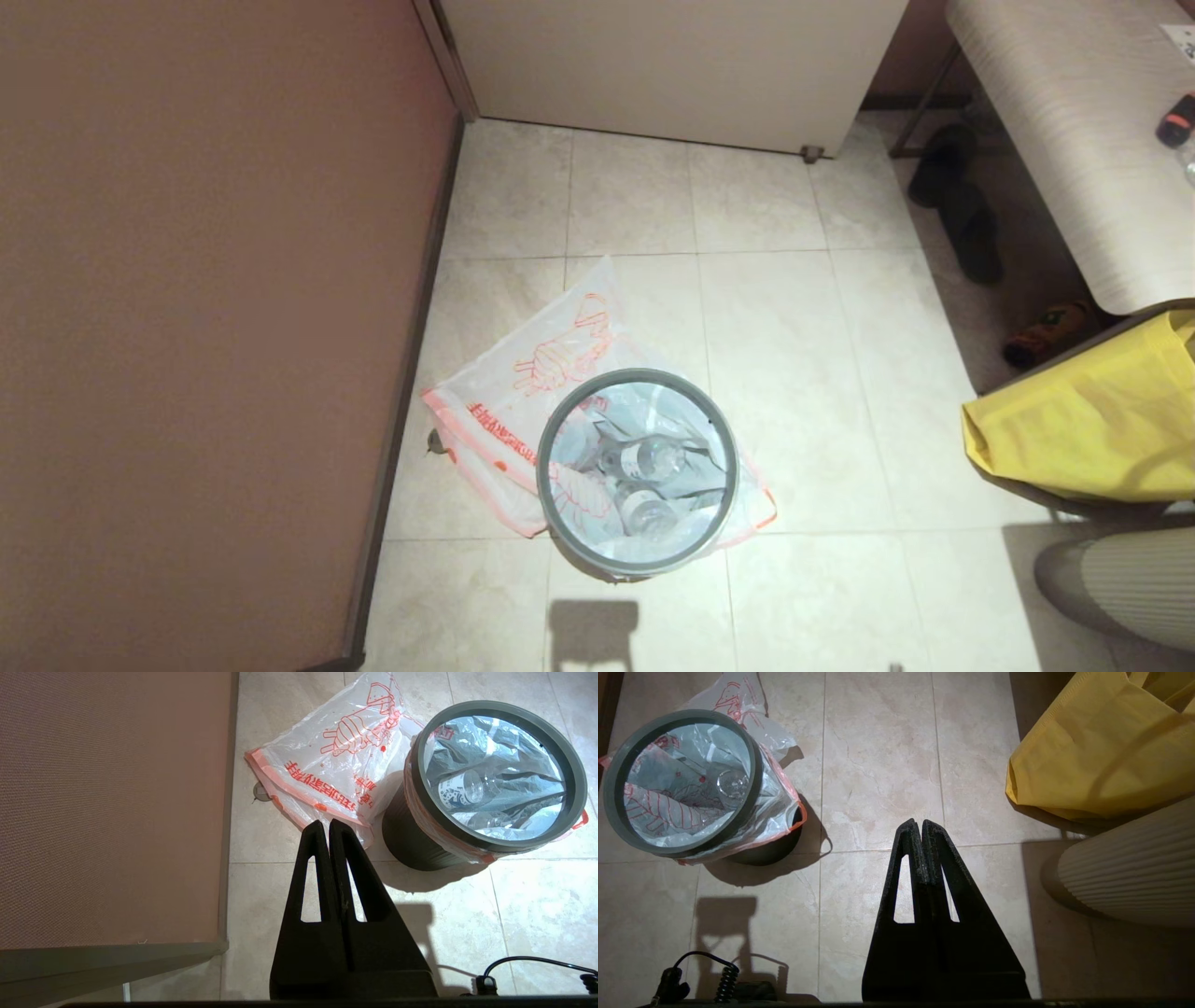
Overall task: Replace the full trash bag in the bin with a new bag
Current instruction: Place the trash can ring on the floor
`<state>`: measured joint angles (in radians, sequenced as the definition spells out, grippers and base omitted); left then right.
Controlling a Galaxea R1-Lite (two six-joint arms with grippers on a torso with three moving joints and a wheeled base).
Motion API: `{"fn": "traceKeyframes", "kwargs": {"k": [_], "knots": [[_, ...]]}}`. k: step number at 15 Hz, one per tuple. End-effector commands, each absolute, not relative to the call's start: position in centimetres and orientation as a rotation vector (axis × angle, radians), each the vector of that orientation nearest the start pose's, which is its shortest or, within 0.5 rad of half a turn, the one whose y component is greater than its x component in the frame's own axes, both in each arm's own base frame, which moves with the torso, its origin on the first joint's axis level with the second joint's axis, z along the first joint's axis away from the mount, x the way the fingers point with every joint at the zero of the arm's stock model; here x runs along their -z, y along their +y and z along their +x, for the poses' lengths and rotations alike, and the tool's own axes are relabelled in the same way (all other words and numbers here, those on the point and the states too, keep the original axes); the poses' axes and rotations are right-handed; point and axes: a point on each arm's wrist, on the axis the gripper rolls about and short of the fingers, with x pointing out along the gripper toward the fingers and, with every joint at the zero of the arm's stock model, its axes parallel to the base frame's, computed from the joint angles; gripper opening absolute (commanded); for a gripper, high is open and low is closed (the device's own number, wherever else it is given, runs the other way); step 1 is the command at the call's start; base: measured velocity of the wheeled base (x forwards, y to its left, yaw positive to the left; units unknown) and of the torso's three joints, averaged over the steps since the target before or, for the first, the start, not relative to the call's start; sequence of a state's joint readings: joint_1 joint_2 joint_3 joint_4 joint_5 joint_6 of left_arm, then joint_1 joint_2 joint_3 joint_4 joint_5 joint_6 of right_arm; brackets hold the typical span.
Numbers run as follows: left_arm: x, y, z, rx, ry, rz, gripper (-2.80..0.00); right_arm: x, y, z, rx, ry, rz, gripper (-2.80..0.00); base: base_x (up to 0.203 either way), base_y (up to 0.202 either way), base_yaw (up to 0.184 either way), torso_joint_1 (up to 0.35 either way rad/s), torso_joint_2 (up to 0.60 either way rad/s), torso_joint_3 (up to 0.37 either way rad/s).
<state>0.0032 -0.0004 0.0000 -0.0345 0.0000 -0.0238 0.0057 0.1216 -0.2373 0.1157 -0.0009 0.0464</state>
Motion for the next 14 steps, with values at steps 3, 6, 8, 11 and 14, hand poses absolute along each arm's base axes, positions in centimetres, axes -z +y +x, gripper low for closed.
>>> {"fn": "traceKeyframes", "kwargs": {"k": [3,6,8,11,14], "knots": [[-7.9,0.0,-2.3,-0.003,-0.035,-0.023,-2.8,-17.2,0.0,-0.1,-0.01,0.131,-0.007,-2.8,0.0,0.0,0.0,0.0,0.0,0.0],[-7.9,0.0,-2.3,-0.003,-0.035,-0.024,-2.8,-19.9,0.0,2.7,-0.019,0.199,-0.065,-2.8,0.0,0.0,0.0,0.0,0.0,0.0],[-7.9,0.0,-2.3,-0.003,-0.035,-0.023,-2.8,-21.1,0.1,4.8,-0.025,0.254,-0.072,-2.8,0.0,0.0,0.0,0.0,0.0,0.0],[-7.9,0.0,-2.3,-0.003,-0.035,-0.024,-2.8,-22.1,0.5,8.7,-0.069,0.351,-0.049,-2.8,0.0,0.0,0.0,0.0,0.0,0.0],[-7.9,0.0,-2.3,-0.003,-0.035,-0.024,-2.8,-21.3,1.8,14.1,-0.092,0.462,-0.045,-2.8,0.0,0.0,0.0,0.0,0.0,0.0]]}}
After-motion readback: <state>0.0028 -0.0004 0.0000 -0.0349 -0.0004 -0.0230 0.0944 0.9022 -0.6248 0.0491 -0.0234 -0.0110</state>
